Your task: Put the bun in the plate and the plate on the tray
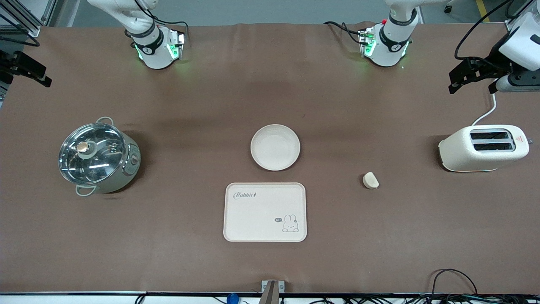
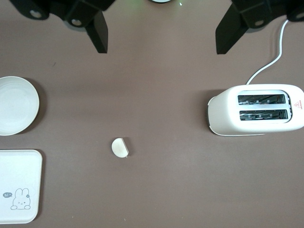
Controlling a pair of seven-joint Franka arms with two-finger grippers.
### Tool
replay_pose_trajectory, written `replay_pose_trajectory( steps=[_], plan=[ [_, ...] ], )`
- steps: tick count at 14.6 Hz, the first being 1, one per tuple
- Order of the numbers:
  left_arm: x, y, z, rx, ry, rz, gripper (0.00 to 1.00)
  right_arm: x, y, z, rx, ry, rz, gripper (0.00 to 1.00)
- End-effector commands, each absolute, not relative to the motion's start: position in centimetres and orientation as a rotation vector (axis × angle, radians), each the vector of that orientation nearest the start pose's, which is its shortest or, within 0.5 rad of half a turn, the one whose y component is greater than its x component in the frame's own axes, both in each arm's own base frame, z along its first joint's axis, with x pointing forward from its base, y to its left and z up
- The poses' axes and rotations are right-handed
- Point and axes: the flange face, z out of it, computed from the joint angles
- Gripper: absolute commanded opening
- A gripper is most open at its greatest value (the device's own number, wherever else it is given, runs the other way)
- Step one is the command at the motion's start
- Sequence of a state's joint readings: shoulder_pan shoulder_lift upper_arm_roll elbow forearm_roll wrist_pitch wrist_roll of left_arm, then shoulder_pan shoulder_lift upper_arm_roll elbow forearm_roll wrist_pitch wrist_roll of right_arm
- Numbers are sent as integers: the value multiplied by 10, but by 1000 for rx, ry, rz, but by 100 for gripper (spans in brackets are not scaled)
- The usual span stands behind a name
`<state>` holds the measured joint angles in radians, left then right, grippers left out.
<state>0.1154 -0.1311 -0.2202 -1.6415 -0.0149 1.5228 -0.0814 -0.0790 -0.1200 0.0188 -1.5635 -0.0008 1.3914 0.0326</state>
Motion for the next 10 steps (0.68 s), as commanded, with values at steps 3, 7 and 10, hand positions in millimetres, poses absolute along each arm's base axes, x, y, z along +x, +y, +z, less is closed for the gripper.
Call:
replay_pose_trajectory(
  steps=[3,7,10],
  plan=[
    [506,-63,661,-3135,70,-8,100,491,-24,678,-3147,120,78,100],
    [555,-76,615,-3154,81,110,100,491,-16,679,-3149,96,70,100],
    [593,-110,562,-3161,122,97,100,491,-12,679,-3150,87,73,100]
  ],
)
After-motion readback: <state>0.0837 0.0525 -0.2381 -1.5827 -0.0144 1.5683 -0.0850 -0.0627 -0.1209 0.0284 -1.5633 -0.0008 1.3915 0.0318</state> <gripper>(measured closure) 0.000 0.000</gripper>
